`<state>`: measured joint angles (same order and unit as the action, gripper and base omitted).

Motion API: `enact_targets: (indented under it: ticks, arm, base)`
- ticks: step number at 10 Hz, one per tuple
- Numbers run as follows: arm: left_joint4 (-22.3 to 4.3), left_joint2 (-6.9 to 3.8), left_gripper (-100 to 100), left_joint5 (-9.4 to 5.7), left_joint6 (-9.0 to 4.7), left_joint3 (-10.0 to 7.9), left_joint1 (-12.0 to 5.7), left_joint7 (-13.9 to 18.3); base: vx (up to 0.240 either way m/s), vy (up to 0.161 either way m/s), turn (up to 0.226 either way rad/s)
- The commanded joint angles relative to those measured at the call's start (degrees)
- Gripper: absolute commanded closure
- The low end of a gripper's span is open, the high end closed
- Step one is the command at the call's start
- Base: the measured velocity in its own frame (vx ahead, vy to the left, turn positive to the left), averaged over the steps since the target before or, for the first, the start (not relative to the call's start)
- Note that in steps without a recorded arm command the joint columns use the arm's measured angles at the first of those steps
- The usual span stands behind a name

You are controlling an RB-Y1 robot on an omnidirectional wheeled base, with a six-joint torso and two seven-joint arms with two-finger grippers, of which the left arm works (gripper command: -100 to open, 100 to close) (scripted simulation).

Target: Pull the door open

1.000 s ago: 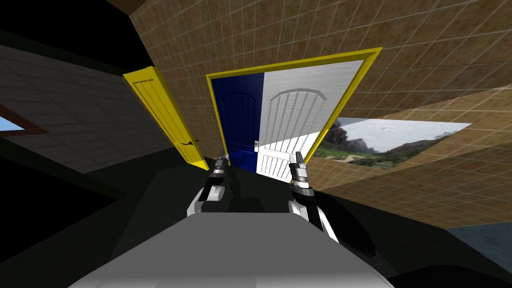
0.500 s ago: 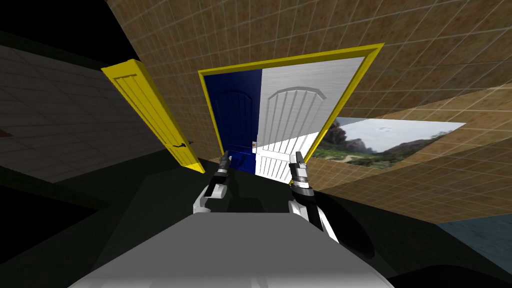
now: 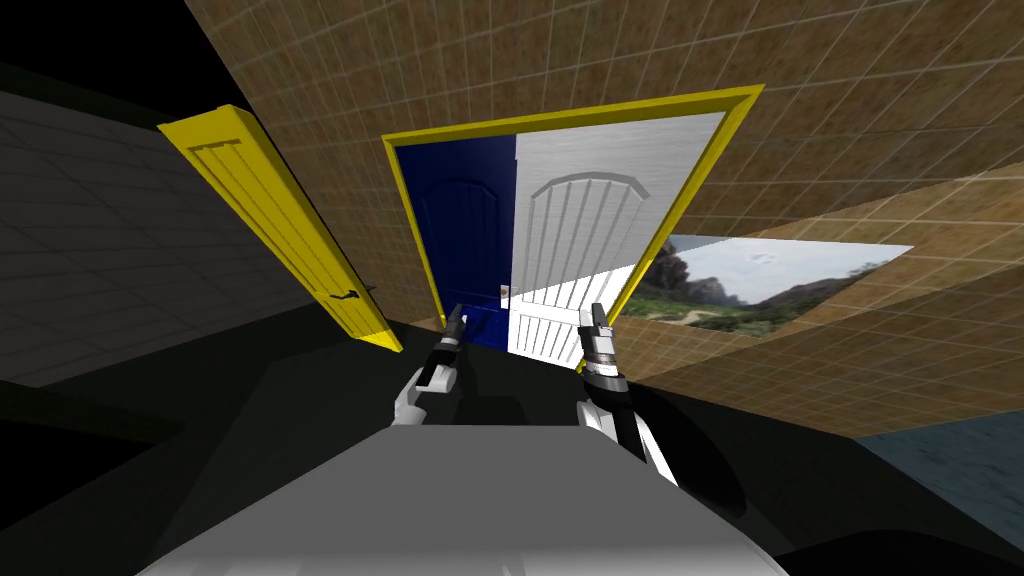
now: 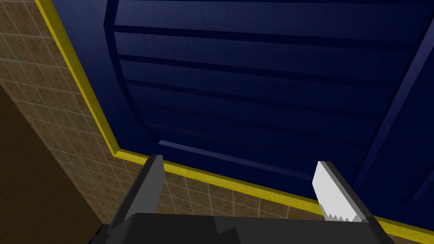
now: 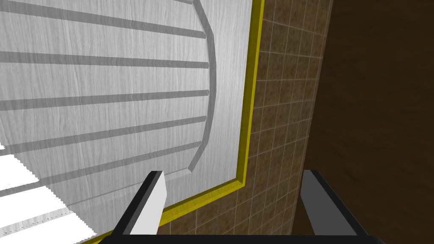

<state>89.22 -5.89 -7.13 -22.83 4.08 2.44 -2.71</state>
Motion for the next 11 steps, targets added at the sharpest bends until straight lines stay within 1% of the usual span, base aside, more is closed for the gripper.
enact_targets:
  ticks: [1,9,10,11]
  arm:
    - [-2.42,-0.32,-100,-0.22,-0.1,0.14,-0.99,0.31]
    - [-15.72,-1.33,-100,-1.4,1.06,0.98,-7.8,1.51]
    - [-15.72,-1.33,-100,-1.4,1.06,0.98,-7.8,1.51]
    - [-17.22,-1.42,-100,-1.53,1.19,1.08,-8.57,1.64]
  base:
    - [0.055,-0.012,-0.052]
    - [0.104,-0.018,-0.068]
    - [0.064,0.0,-0.015]
    - [0.061,-0.007,-0.035]
